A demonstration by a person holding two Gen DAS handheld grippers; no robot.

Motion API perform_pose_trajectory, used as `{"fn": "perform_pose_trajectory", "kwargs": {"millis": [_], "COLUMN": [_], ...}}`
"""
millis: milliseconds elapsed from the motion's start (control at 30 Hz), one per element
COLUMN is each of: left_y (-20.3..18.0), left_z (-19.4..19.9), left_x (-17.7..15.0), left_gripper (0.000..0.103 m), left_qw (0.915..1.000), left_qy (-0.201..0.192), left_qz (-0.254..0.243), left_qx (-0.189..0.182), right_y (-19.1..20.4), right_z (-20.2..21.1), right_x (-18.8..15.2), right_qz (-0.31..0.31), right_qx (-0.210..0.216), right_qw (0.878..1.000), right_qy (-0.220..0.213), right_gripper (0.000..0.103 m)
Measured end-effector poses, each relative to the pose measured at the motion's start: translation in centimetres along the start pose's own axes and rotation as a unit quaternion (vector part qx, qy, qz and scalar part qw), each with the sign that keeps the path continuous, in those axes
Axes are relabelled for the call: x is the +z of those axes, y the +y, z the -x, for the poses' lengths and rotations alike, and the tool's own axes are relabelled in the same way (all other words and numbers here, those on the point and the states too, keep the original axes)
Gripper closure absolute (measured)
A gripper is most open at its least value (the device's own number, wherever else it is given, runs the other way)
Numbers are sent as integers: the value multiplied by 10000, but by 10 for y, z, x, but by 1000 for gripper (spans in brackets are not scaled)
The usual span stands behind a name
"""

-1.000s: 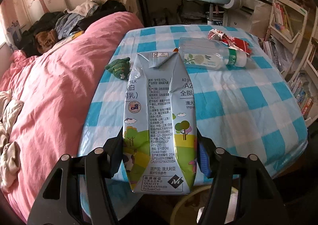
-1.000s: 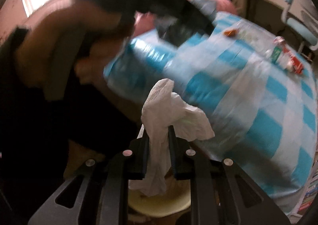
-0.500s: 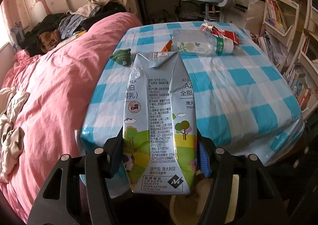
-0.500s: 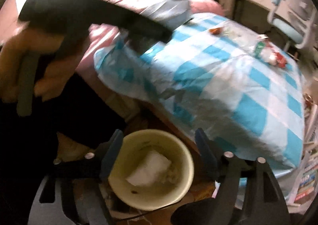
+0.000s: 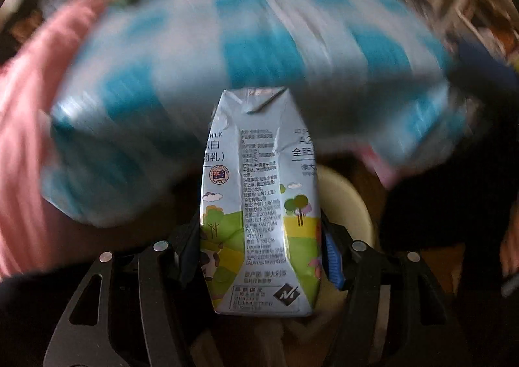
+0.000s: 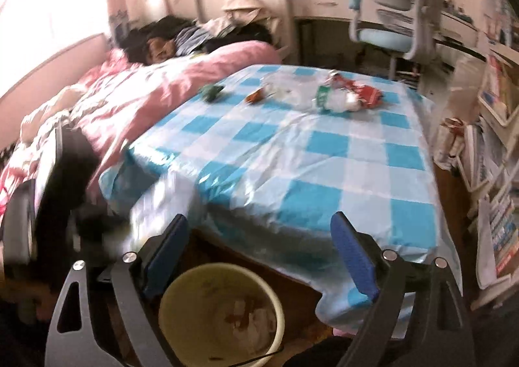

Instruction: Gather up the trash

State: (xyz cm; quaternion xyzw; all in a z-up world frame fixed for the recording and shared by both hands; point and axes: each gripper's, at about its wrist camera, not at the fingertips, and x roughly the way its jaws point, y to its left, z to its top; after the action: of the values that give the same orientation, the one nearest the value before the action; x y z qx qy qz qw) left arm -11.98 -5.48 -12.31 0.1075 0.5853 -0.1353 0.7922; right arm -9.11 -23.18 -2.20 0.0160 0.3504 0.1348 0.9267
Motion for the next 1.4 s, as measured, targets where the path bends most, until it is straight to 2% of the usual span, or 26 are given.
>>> {"fn": "perform_pose_trajectory", "kwargs": {"millis": [67, 167, 233, 333, 433, 600, 800, 1000, 1400], "left_y": [-10, -13, -3, 17, 45, 68, 68, 61, 61], "left_z": [-4, -1, 3, 9, 28, 50, 65, 79, 92], "left_x": [-10, -14, -12, -8, -6, -2, -1, 3, 16], "left_gripper": [44, 31, 24, 24, 21, 17, 15, 10, 8], "left_qw": [9997, 9995, 9997, 9982, 9900, 9727, 9625, 9564, 9541], "left_qy": [148, 103, 8, -169, -662, -1297, -1729, -2038, -2222], "left_qz": [-200, -256, -29, 473, 1186, 1785, 1741, 1507, 1340], "left_qx": [60, 171, 240, 314, 389, 715, 1160, 1450, 1495], "right_y": [-3, -4, 1, 7, 10, 18, 33, 42, 65], "right_z": [-2, -3, -4, -4, -7, -14, -20, -22, -34], "right_x": [0, -1, -1, -3, -5, -7, -9, -11, -4], "right_qz": [-64, -39, 65, 240, 353, 547, 876, 1037, 1237], "right_qx": [-47, -86, -121, -211, -300, -385, -424, -429, -305], "right_qw": [10000, 9999, 9999, 9995, 9989, 9976, 9950, 9935, 9918], "right_qy": [-12, 34, 56, 49, 79, 183, 242, 195, 46], "right_gripper": [16, 16, 15, 14, 14, 13, 12, 11, 9]}}
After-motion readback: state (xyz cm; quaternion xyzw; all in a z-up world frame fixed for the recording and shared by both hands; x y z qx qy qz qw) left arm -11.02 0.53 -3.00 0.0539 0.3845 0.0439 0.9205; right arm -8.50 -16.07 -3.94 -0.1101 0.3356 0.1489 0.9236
